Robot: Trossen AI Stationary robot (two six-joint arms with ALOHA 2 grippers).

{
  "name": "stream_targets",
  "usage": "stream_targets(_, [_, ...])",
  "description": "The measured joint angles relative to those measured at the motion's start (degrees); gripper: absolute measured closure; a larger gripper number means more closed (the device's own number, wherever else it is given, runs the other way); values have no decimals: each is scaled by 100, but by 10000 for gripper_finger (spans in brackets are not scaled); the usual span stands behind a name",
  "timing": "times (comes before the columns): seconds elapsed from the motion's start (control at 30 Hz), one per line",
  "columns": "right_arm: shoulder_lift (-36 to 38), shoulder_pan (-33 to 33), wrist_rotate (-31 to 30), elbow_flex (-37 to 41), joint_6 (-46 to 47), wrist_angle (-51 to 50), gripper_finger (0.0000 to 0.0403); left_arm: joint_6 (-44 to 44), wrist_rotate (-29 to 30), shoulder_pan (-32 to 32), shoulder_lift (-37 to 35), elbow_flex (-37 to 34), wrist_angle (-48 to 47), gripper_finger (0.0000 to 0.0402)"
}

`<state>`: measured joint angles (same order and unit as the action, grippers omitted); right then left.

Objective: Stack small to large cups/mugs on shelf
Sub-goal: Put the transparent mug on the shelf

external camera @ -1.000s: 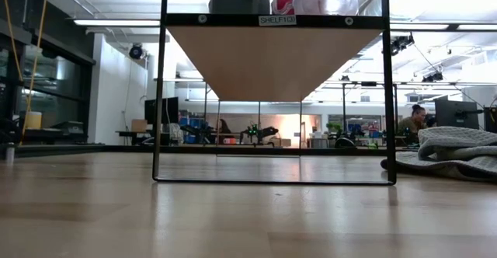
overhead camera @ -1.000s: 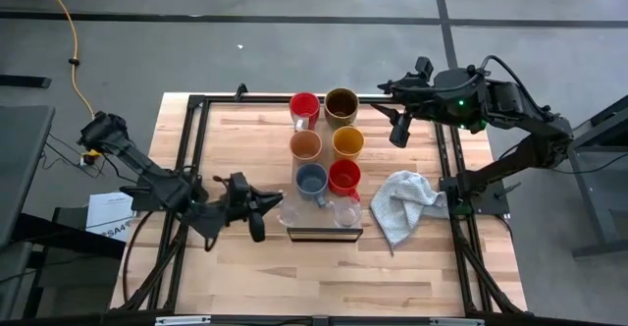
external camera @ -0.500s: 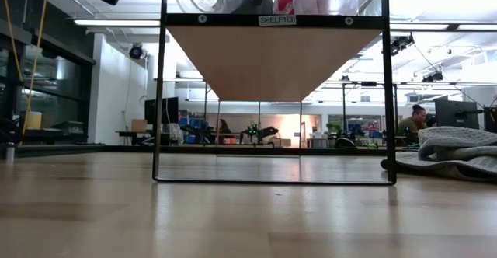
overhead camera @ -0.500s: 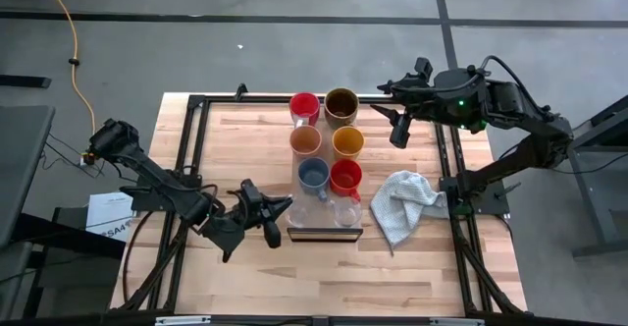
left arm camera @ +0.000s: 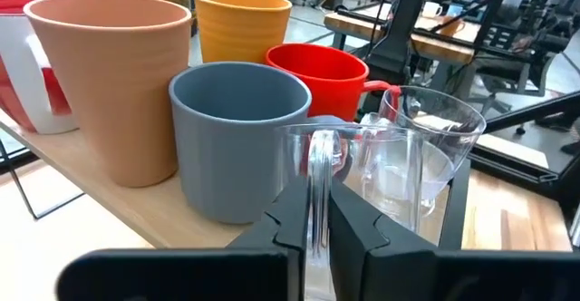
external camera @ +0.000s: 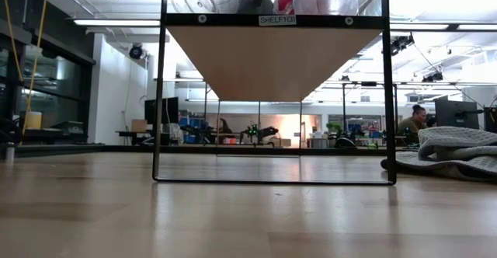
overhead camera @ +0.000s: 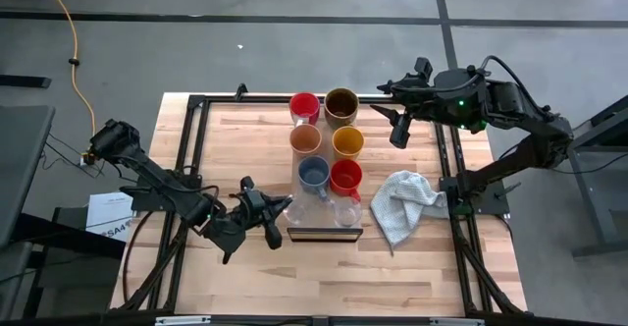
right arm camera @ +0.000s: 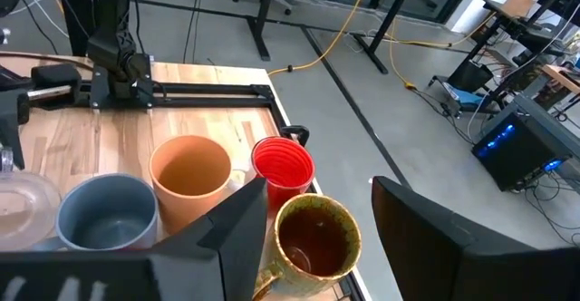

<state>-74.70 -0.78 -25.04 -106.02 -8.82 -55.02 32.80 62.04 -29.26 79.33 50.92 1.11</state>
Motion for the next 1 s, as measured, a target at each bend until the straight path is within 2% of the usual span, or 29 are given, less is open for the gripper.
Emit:
stream_targets(0.27, [0,0,-2,0,-1,188,210,41,-4,0,412,4,48,335])
stream_targets(0.47, [0,0,-2,0,-11,295,210,44,-25,0,430,4,56,329])
stream_targets(0.83, [0,0,-2,0,-17,294,210,102,-559,0,212,4,-131,327])
stream_targets(1.0, [0,0,-4,0,-17,291,210,490,-923,0,-82,4,-686,294])
